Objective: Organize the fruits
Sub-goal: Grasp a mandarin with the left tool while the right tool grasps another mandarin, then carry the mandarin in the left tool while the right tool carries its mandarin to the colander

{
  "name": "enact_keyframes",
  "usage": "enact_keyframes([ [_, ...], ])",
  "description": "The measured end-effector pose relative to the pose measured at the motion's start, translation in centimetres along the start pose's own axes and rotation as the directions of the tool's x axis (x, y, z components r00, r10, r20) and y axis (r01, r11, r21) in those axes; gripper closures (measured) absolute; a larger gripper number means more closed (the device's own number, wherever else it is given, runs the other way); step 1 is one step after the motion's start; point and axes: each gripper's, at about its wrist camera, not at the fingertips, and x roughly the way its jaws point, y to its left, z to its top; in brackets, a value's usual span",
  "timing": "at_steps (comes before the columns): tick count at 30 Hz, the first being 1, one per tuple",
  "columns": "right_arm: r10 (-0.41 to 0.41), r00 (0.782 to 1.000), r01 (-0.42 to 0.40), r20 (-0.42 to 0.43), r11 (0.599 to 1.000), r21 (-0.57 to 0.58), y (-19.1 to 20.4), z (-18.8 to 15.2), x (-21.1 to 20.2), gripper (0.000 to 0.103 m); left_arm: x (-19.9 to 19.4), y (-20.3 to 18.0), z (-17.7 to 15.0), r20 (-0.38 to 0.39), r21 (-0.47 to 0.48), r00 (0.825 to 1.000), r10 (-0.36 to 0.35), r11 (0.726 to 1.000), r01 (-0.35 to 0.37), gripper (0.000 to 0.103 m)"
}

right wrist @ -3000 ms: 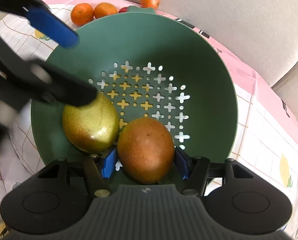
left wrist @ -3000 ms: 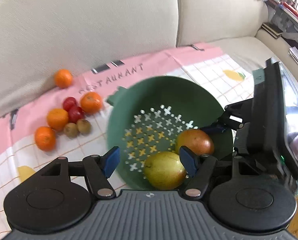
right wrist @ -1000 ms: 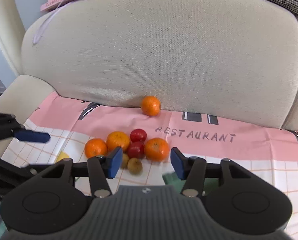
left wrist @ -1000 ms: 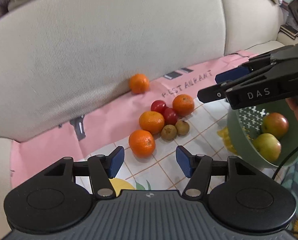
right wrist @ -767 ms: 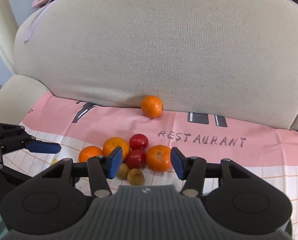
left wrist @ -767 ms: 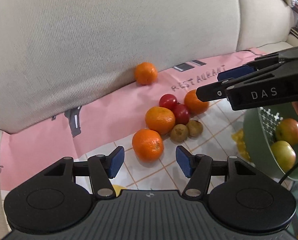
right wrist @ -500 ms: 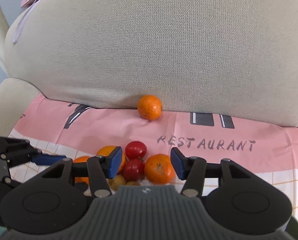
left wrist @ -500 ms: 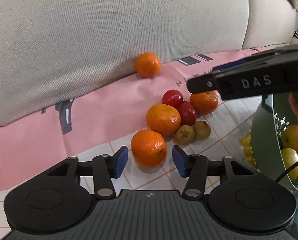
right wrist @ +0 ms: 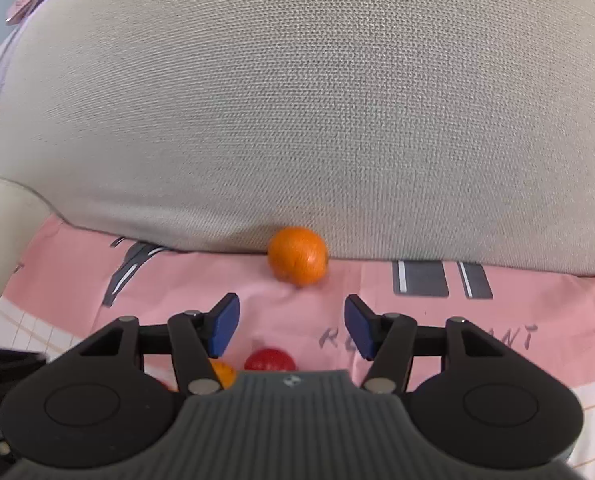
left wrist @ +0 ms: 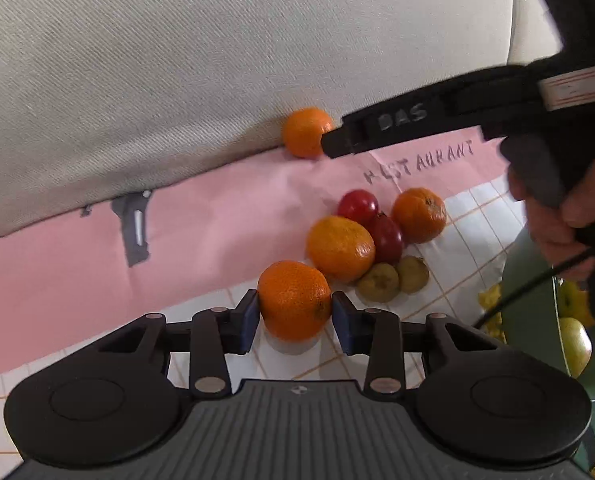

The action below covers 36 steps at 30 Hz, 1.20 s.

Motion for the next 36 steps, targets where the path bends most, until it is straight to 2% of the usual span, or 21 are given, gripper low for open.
enact_keyframes([
  [6,-0.034,0.999,0.034,-0.017,0.999,0.019,0.3,1.0,2.4,0.047,-0.5,1.8,0.9,0.036,-0.063,0.998,0.055,0.997,-0.053,0.06],
  [14,-0.083,0.996,0.084,-0.042,0.996,0.028,0.5,2.2,5.3,0.047,0.2,3.1,1.2,0.038,-0.127,0.997,0.065,0.99,-0.059,0.06],
  [24,-0.076,0.995,0.078,-0.058,0.996,0.04,1.4,2.2,8.1,0.052,0.3,3.2,1.2,0.028,-0.128,0.997,0.068,0.99,-0.063,0.06],
  [25,-0.071,0.996,0.074,-0.06,0.996,0.042,1.4,2.1,8.5,0.053,0.3,3.1,1.2,0.028,-0.13,0.997,0.068,0.989,-0.063,0.06],
  [26,-0.058,0.996,0.061,-0.063,0.997,0.046,1.4,2.1,8.7,0.059,0.3,3.1,1.1,0.027,-0.132,0.997,0.068,0.989,-0.064,0.06],
  [29,-0.07,0.996,0.072,-0.061,0.997,0.028,2.1,1.8,9.2,0.06,0.2,2.9,0.9,0.027,-0.133,0.997,0.072,0.989,-0.068,0.06],
  [36,-0.07,0.997,0.07,-0.038,0.998,-0.005,3.2,1.1,8.0,0.061,-1.0,2.3,0.7,0.034,-0.135,0.996,0.083,0.988,-0.078,0.06],
])
